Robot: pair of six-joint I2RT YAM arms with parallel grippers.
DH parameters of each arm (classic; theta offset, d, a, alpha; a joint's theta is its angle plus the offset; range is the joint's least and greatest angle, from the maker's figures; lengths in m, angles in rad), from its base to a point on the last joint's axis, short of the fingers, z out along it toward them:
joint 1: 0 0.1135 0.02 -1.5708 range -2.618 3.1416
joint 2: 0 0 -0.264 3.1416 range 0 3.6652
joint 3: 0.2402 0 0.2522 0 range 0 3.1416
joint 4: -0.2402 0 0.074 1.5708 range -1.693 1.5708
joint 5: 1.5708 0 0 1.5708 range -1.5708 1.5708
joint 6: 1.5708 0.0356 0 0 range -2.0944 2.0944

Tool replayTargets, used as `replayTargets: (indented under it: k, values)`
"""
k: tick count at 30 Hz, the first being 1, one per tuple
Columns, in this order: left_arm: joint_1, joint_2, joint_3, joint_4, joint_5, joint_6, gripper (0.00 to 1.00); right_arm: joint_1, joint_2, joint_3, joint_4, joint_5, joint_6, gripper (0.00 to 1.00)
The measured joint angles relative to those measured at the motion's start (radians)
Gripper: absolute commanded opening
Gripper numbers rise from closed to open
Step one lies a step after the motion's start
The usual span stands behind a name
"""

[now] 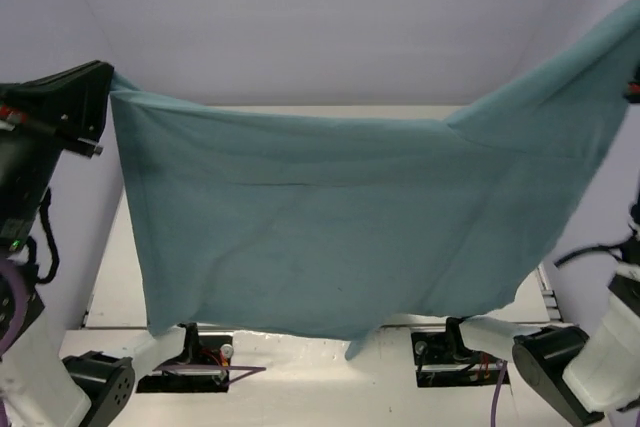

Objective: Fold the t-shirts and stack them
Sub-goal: Flatten out the tshirt

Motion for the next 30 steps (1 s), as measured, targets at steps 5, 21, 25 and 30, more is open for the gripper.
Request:
replayTargets:
  k: [5, 21, 25, 30]
  values:
    - [0.0, 0.065, -0.11, 0.001, -0.111, 0.035, 0.0, 0.0, 0.135, -0.037, 0.027, -0.026, -0.003, 0.0]
    - [0.036, 0.465, -0.661, 0.168, -0.482, 0.091, 0.03, 0.0, 0.733, -0.426, 0.099, -0.106, -0.03, 0.0]
    - [0.063, 0.639, -0.625, 0.216, -0.49, 0.084, 0.14, 0.0, 0.924, -0.371, 0.131, -0.103, -0.041, 0.0]
    - [0.117, 0.945, -0.356, 0.212, -0.467, 0.066, 0.55, -0.001, 1.172, -0.188, 0.164, -0.06, -0.004, 0.42]
